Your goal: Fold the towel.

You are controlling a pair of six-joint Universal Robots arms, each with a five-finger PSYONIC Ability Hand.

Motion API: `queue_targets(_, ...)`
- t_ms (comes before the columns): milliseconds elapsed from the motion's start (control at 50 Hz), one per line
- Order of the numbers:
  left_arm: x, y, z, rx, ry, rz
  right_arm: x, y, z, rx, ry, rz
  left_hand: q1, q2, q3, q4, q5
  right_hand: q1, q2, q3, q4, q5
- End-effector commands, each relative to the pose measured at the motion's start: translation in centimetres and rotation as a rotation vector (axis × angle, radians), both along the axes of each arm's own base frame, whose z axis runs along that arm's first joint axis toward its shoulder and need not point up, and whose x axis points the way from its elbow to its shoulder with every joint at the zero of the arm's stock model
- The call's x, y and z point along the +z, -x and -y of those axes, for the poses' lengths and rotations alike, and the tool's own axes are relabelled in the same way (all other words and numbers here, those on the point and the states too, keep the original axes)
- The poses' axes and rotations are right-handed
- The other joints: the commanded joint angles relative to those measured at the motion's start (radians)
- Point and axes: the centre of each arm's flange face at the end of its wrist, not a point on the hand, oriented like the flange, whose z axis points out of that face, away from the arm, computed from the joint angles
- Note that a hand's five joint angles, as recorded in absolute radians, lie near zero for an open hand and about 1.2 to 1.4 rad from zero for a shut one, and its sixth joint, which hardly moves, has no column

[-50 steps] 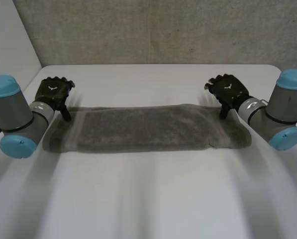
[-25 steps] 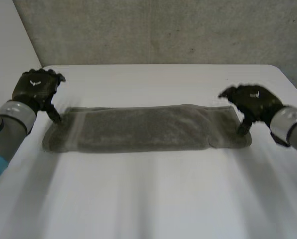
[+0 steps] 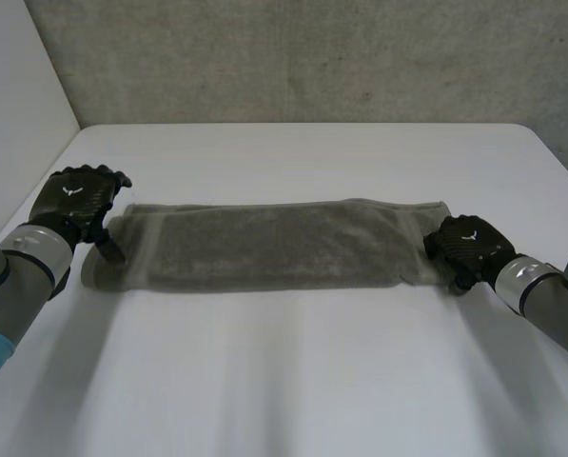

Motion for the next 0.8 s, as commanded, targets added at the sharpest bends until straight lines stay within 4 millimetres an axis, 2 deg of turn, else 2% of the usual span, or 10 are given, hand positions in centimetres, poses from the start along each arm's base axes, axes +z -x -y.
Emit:
queue_targets(20,0.0,0.0,-0.1,-0.001,-0.002,0.001,0.2,0.1,0.9,-0.002,0.062,-0.007,-0.105,-0.064,-0.058,-0.066,-0.04,0.633,0.631,-0.053,-0.076,0.631)
queue_targets(140,-0.1,0.0,-0.1,0.001,-0.005,0.001,0.2,1.0,1.7,-0.027,0.079,-0.009,-0.108,-0.067,-0.058,-0.066,-0.043,0.634,0.633,-0.053,-0.076,0.632)
queue_targets(340,-0.3,-0.6,-0.1,0.017,-0.014,0.004,5.4,11.3,6.3,-0.245,0.225,-0.112,-0.111,-0.07,-0.058,-0.066,-0.045,0.634,0.633,-0.053,-0.076,0.632)
queue_targets(520,-0.2,-1.0,0.0,0.03,-0.011,0.002,12.2,11.1,7.7,-0.204,0.355,-0.15,-0.111,-0.07,-0.058,-0.066,-0.045,0.634,0.633,-0.053,-0.076,0.632)
queue_targets(580,-0.1,-0.9,0.0,0.028,-0.01,0.002,14.2,7.9,7.0,-0.129,0.41,-0.139,-0.111,-0.07,-0.058,-0.066,-0.045,0.634,0.633,-0.053,-0.076,0.632)
queue_targets(620,-0.1,-0.9,0.0,0.028,-0.01,0.002,15.4,1.4,4.6,0.016,0.456,-0.102,-0.111,-0.07,-0.058,-0.066,-0.045,0.634,0.633,-0.053,-0.076,0.632)
queue_targets(680,-0.1,-0.7,-0.1,0.023,-0.008,0.003,15.5,-2.2,2.8,0.106,0.466,-0.079,-0.111,-0.07,-0.058,-0.066,-0.045,0.634,0.633,-0.053,-0.076,0.632)
queue_targets(720,-0.1,-0.6,-0.3,0.022,-0.01,0.002,14.8,-8.7,-1.1,0.265,0.461,-0.045,-0.111,-0.07,-0.058,-0.066,-0.045,0.634,0.633,-0.053,-0.076,0.632)
queue_targets(780,-0.1,-0.6,-0.3,0.021,-0.012,0.002,11.9,-14.9,-5.8,0.426,0.411,-0.027,-0.111,-0.07,-0.058,-0.066,-0.045,0.634,0.633,-0.053,-0.076,0.632)
queue_targets(800,-0.1,-0.5,-0.4,0.019,-0.012,0.002,11.8,-15.0,-5.8,0.427,0.411,-0.027,-0.111,-0.07,-0.058,-0.066,-0.045,0.634,0.633,-0.053,-0.076,0.632)
